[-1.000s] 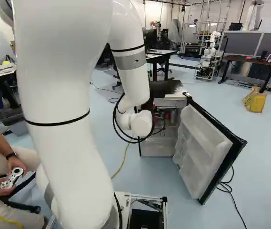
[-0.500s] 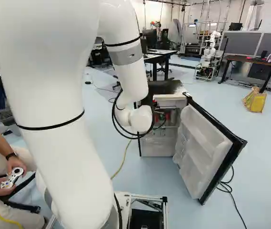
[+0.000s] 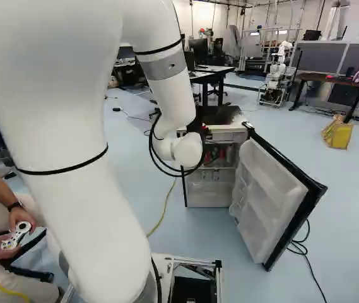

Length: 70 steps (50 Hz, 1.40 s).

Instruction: Grab a drink from the fridge

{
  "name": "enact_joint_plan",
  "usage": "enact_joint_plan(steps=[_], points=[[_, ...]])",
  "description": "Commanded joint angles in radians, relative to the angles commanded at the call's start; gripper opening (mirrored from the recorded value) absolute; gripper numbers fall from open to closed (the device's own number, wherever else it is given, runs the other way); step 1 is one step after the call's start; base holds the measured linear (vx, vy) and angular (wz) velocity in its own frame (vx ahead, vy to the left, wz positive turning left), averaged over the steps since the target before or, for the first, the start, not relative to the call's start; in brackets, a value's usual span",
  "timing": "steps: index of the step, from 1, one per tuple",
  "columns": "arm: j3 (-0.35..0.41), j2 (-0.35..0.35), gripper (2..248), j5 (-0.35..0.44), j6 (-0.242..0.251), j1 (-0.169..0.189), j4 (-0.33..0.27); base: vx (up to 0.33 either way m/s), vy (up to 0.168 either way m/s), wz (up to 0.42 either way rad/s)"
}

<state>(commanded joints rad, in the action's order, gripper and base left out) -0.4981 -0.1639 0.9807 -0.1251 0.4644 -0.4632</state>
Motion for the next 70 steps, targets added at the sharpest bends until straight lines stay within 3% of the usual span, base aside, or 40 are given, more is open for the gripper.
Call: enact_joint_plan(steps=[70], points=[[-0.158,-0.047,86,-0.047,0.0,-0.043,0.0,0.0,0.0,0.0]])
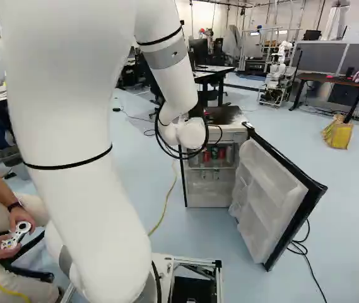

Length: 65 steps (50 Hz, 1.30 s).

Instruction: Grab a drink from the fridge

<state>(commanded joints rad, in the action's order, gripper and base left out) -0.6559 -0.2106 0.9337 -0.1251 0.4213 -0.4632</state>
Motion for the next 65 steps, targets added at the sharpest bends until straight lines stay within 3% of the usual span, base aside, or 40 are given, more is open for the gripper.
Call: enact_joint_plan(steps=[38,65], points=[[-0.093,-0.077,86,-0.001,0.0,-0.021,0.001,0.0,0.0,0.0],[-0.16,-0.133,86,-0.04,0.0,-0.034,0.04,0.0,0.0,0.0]])
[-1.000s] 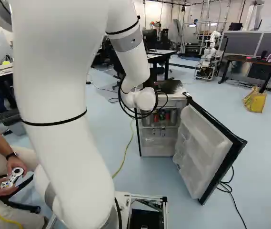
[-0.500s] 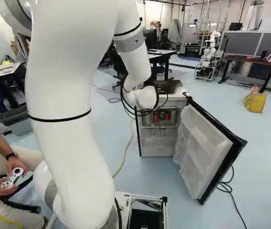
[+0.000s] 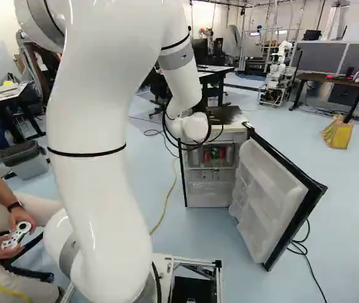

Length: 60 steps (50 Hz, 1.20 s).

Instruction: Grab a drink from the fridge

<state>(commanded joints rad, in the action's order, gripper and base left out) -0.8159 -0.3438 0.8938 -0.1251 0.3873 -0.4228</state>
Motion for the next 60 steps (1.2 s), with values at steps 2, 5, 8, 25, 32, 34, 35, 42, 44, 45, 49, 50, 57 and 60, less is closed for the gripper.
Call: enact_joint_plan(steps=[2,5,8,25,32,34,35,42,44,45,49,50,57,60], points=[[-0.005,-0.004,86,-0.003,0.0,-0.001,0.003,0.0,0.0,0.0],[-0.012,-0.01,86,-0.008,0.0,-0.002,0.008,0.0,0.0,0.0],[-0.02,-0.016,86,-0.013,0.0,-0.004,0.013,0.0,0.0,0.0],[-0.062,-0.051,86,-0.04,0.0,-0.012,0.04,0.0,0.0,0.0],[-0.08,-0.065,86,-0.051,0.0,-0.015,0.051,0.0,0.0,0.0],[-0.085,-0.069,86,-0.053,0.0,-0.016,0.053,0.0,0.0,0.0],[-0.087,-0.071,86,-0.054,0.0,-0.016,0.054,0.0,0.0,0.0],[-0.106,-0.085,86,-0.057,0.0,-0.019,0.056,0.0,0.0,0.0],[-0.11,-0.089,86,-0.057,0.0,-0.02,0.056,0.0,0.0,0.0],[-0.113,-0.091,86,-0.057,0.0,-0.021,0.056,0.0,0.0,0.0],[-0.122,-0.098,86,-0.057,0.0,-0.022,0.056,0.0,0.0,0.0],[-0.123,-0.099,86,-0.057,0.0,-0.022,0.056,0.0,0.0,0.0],[-0.128,-0.102,86,-0.057,0.0,-0.023,0.056,0.0,0.0,0.0],[-0.128,-0.103,86,-0.057,0.0,-0.023,0.056,0.0,0.0,0.0]])
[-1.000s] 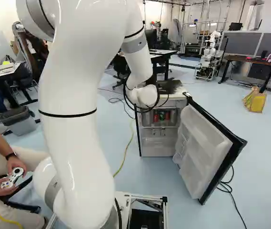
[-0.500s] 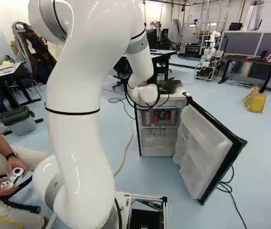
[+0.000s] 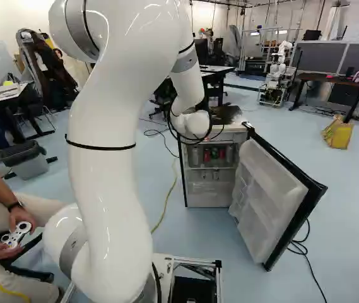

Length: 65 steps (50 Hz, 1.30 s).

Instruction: Grab a drink from the fridge

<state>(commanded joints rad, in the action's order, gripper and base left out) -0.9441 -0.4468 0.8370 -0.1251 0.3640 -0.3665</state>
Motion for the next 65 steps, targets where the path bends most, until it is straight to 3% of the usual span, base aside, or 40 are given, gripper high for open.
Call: enact_joint_plan(steps=[12,13,17,18,23,24,28,29,33,34,65], points=[[0.0,0.0,91,0.0,0.0,0.0,0.0,0.0,0.0,0.0],[0.0,0.0,119,0.0,0.0,0.0,0.0,0.0,0.0,0.0],[0.0,0.0,119,0.0,0.0,0.0,0.0,0.0,0.0,0.0],[0.0,0.0,152,0.0,0.0,0.0,0.0,0.0,0.0,0.0],[0.0,0.0,152,0.0,0.0,0.0,0.0,0.0,0.0,0.0],[0.0,0.0,187,0.0,0.0,0.0,0.0,0.0,0.0,0.0],[0.0,0.0,187,0.0,0.0,0.0,0.0,0.0,0.0,0.0],[0.0,0.0,224,0.0,0.0,0.0,0.0,0.0,0.0,0.0],[0.004,0.003,224,0.0,0.0,0.0,0.0,0.0,0.0,0.0],[0.006,0.005,247,0.0,0.0,0.0,0.0,0.0,0.0,0.0],[0.173,0.152,247,0.0,0.0,0.012,0.0,0.0,0.0,0.0]])
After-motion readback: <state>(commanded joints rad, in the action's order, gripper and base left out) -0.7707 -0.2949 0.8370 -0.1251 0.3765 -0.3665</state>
